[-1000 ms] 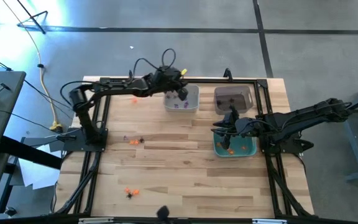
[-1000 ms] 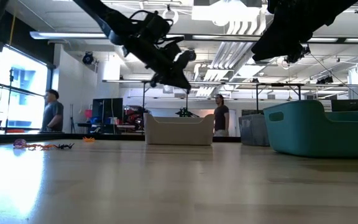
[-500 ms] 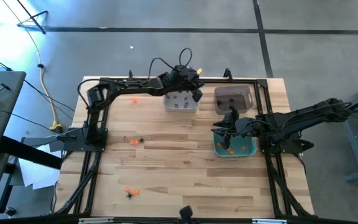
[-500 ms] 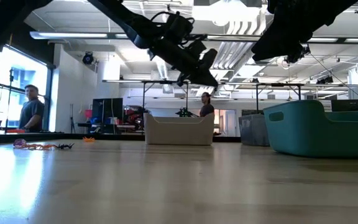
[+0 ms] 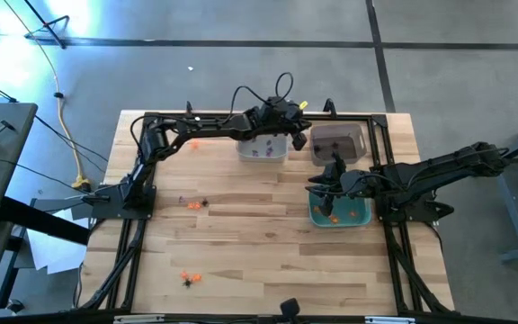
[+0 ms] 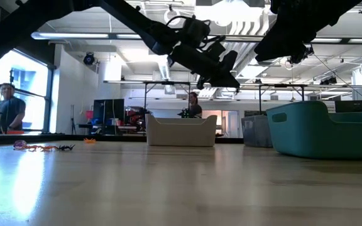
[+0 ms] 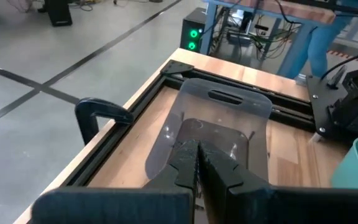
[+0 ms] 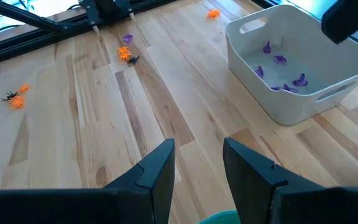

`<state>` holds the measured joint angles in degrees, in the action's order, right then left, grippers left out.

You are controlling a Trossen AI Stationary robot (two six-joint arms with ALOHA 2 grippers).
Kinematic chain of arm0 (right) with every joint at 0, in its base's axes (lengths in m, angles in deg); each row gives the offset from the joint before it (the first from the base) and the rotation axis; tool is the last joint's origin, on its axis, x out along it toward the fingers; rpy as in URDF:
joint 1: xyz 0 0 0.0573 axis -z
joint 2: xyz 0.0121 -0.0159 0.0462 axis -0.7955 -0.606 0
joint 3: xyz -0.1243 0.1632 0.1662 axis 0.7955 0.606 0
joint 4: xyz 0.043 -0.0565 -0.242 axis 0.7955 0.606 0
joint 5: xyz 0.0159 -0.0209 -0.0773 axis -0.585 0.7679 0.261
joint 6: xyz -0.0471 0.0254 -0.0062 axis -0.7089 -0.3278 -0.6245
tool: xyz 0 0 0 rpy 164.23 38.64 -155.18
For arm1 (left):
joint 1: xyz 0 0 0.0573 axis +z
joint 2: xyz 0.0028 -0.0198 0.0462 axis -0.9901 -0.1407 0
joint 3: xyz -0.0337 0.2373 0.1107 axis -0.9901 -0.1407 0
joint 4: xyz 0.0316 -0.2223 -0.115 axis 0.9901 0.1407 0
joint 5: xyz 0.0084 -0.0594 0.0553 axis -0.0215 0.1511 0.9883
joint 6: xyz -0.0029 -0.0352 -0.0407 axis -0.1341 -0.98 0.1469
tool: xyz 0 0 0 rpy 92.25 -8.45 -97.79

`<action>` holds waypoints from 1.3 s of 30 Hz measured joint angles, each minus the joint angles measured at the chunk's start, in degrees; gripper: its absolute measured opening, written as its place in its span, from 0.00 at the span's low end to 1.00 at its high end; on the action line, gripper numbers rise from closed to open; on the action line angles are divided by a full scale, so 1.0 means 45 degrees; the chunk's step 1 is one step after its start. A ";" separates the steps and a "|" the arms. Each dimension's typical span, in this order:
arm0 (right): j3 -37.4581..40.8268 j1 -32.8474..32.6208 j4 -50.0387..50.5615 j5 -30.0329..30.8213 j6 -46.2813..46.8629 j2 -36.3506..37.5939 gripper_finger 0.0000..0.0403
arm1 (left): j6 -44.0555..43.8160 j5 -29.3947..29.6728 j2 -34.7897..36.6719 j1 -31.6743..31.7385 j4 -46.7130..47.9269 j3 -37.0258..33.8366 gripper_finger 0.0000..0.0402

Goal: Sort Halloween decoration
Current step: Put the black spider toy into the black bin

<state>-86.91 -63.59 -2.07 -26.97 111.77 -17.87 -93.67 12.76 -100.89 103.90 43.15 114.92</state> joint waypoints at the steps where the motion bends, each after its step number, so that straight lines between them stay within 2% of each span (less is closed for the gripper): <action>1: 0.0000 -0.0001 -0.0002 0.0000 0.0000 -0.0002 0.33 | 0.0006 -0.0012 -0.0068 -0.0020 -0.0001 0.0081 0.00; 6: 0.0001 0.0002 0.0002 -0.0001 0.0001 -0.0001 0.33 | 0.0001 -0.0410 -0.0286 -0.0037 -0.0073 0.0486 0.00; 21: 0.0000 -0.0001 -0.0002 0.0003 0.0000 -0.0002 0.33 | 0.0554 -0.0461 -0.0291 -0.0266 -0.0421 0.0576 0.00; 39: -0.0004 0.0000 0.0008 0.0002 0.0002 -0.0002 0.33 | 0.0001 -0.0674 -0.1698 -0.0309 -0.1643 0.0566 0.00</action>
<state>-86.93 -63.59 -2.04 -26.96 111.78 -17.89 -93.67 9.73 -108.53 102.51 35.76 117.46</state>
